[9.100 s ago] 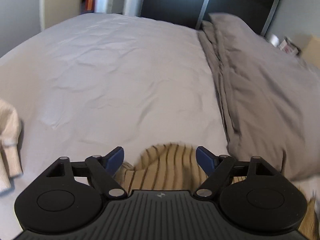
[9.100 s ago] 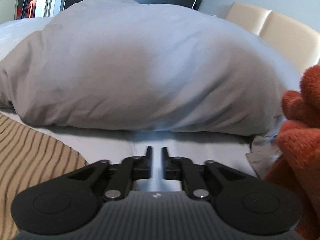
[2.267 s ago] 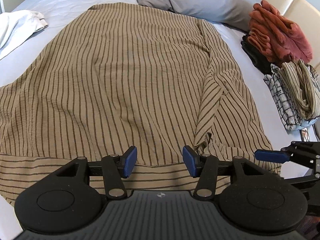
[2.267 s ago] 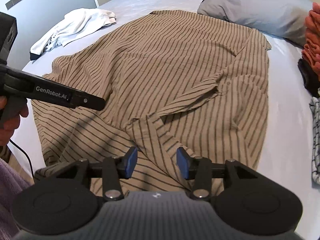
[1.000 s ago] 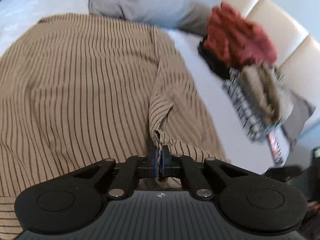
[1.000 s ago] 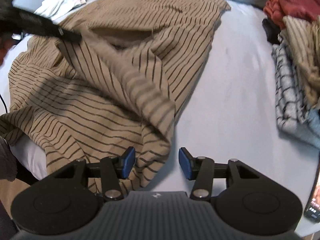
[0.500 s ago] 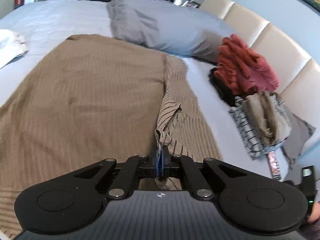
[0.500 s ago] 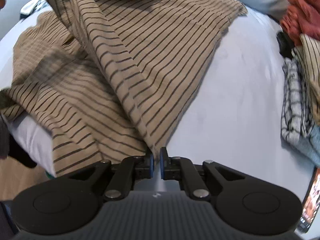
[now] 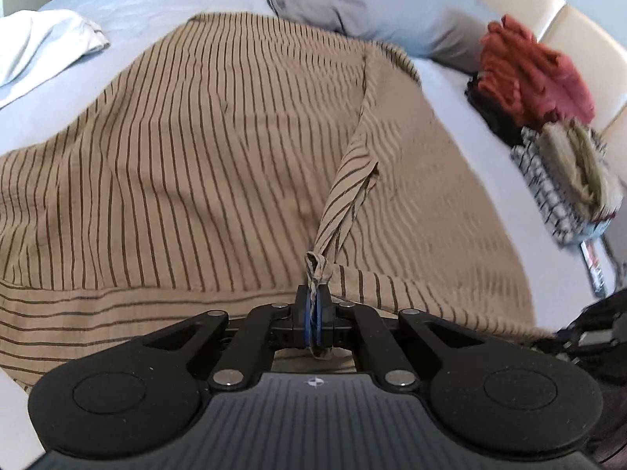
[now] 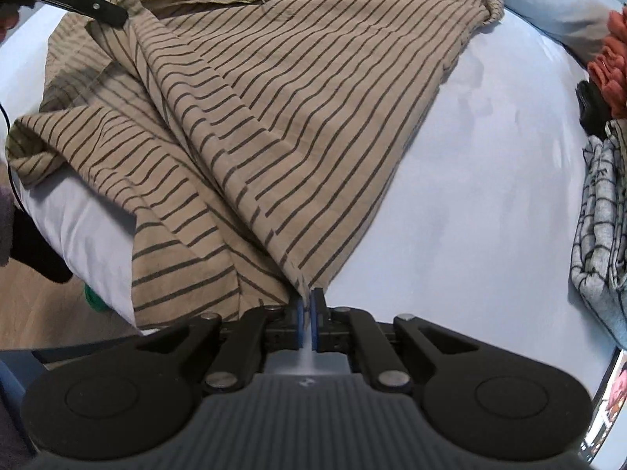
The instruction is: Fold clothes
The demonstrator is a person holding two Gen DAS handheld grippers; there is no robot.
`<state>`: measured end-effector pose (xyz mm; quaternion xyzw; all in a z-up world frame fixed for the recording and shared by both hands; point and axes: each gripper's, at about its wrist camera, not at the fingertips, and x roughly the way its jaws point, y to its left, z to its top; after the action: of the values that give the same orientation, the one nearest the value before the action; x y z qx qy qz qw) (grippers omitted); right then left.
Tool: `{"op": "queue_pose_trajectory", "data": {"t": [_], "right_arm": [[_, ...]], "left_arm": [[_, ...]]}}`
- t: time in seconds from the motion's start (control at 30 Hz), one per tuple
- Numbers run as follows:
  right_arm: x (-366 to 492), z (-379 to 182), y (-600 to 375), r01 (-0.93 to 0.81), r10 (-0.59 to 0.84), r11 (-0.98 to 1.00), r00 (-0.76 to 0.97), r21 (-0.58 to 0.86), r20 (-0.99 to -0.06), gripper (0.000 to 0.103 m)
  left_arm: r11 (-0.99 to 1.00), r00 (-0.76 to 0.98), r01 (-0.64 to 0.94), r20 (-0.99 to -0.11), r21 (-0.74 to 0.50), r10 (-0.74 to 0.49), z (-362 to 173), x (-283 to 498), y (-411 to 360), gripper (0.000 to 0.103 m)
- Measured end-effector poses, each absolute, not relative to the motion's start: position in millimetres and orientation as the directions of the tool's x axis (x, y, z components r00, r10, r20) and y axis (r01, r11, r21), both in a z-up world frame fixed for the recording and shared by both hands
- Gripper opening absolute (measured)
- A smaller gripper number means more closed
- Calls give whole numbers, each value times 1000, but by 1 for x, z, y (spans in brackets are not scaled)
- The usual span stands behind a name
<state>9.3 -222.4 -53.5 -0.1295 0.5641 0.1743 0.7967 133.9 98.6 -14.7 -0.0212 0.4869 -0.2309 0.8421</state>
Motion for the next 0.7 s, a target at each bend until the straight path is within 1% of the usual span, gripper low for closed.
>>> {"op": "queue_pose_trajectory", "data": {"t": [0.17, 0.3, 0.37, 0.5, 0.53, 0.6, 0.63, 0.67, 0.7], "right_arm": [[11, -56, -229, -429, 128, 903, 291, -10, -948, 4], [18, -59, -232, -432, 135, 902, 283, 0, -950, 5], [18, -60, -231, -437, 140, 900, 276, 6, -951, 8], [16, -55, -233, -444, 160, 896, 253, 32, -954, 9], [15, -51, -234, -445, 165, 895, 249, 38, -954, 9], [11, -42, -234, -446, 177, 894, 255, 47, -951, 22], [9, -37, -234, -446, 183, 894, 258, 52, -949, 39], [7, -31, -235, -449, 193, 892, 267, 55, -944, 44], [4, -24, -235, -453, 202, 890, 276, 58, -940, 44]], "left_arm": [[888, 383, 389, -834, -244, -397, -26, 129, 99, 1], [884, 338, 383, -850, -268, -404, -28, 126, 105, 1], [892, 308, 368, -871, -262, -383, -33, 124, 109, 2], [897, 284, 361, -886, -255, -366, -33, 116, 118, 2], [897, 284, 361, -886, -256, -368, -31, 114, 120, 3], [896, 284, 366, -886, -252, -366, -25, 110, 124, 13], [896, 286, 372, -888, -243, -360, -22, 107, 125, 23], [896, 291, 378, -889, -234, -354, -18, 105, 125, 33], [896, 297, 384, -889, -224, -349, -14, 103, 125, 37]]}}
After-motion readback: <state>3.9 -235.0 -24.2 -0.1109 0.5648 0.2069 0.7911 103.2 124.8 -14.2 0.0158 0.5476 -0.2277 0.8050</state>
